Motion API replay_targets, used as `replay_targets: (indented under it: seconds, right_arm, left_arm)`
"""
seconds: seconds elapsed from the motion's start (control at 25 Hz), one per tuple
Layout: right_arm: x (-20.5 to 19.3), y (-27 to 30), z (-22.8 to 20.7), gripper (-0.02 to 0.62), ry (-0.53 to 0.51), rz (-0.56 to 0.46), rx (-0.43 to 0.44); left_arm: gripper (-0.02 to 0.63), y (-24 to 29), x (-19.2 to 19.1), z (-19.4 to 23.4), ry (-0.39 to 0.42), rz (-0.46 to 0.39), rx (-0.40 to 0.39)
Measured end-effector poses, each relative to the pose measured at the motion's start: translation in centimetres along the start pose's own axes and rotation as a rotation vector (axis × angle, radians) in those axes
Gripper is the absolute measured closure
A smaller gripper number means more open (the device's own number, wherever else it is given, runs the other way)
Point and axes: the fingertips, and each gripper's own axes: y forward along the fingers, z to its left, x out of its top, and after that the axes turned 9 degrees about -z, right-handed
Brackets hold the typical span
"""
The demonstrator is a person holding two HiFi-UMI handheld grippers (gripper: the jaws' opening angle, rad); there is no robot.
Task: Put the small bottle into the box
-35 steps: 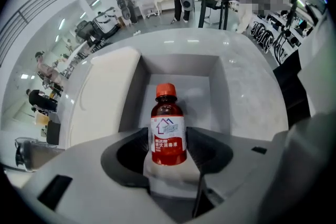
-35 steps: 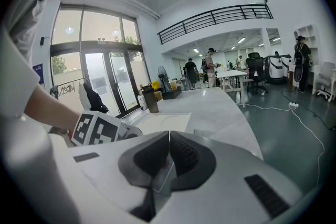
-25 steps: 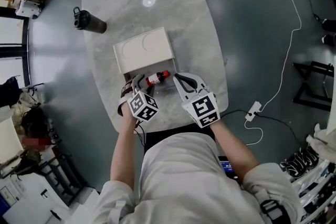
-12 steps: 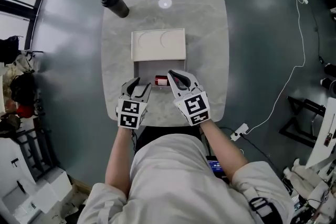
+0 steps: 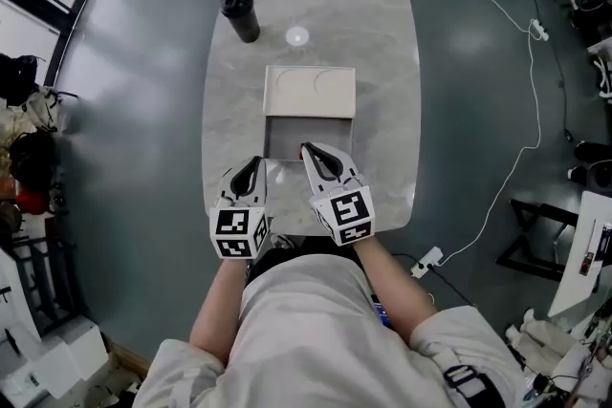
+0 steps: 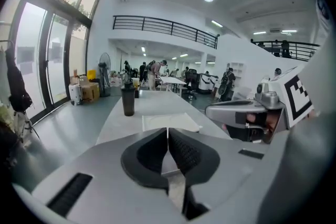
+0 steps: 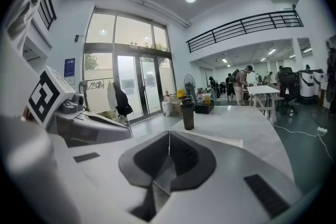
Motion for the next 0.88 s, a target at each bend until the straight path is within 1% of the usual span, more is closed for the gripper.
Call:
replay_targets:
  seconds: [0.16,0.28,0.36,0.48,0.56,0.64,0.68,0.88]
  right_arm:
    - [1.5,-1.7,1.5,0.569,-0.038,-0.036,-0.077]
    - [4.0,-3.4,2.1,0.571,-0.076,-0.092,-0.133]
    - [5.9,-4.3,2.0,0.569,-0.105,-0.133,-0.174]
    - [8.7,-5.3,1.4,0.571,-0.152,-0.193,-0.23]
    - [10.4,-6.5,2.0,0.571,-0.198,-0.215,-0.247]
    - [12.1,-7.6,2.9,0.569,-0.28,-0.233,-0.255]
    - [13.0,-8.0,3.3,0.57,-0.304,-0.249,-0.259]
    - [17.5,-9.9,3.6,0.571,-0.29,-0.377,-0.261]
  left_arm:
    - [0.581,-1.7,1.9,0.3,0.007,-0.077,-0.018]
    - [0.583,-3.2,4.0,0.1,-0.001,-0.141,-0.037]
    - [0.583,-3.8,6.2,0.0,0.013,-0.206,-0.051]
    - [0.583,-4.1,9.8,-0.1,0.061,-0.317,-0.074]
    - [0.583,-5.4,11.0,-0.2,0.07,-0.347,-0.078]
    - [0.583,-6.6,12.0,-0.3,0.07,-0.366,-0.078]
    - [0.583,-7.1,12.6,-0.3,0.07,-0.379,-0.08]
    - [0.583,-8.6,16.3,0.0,0.058,-0.472,-0.094]
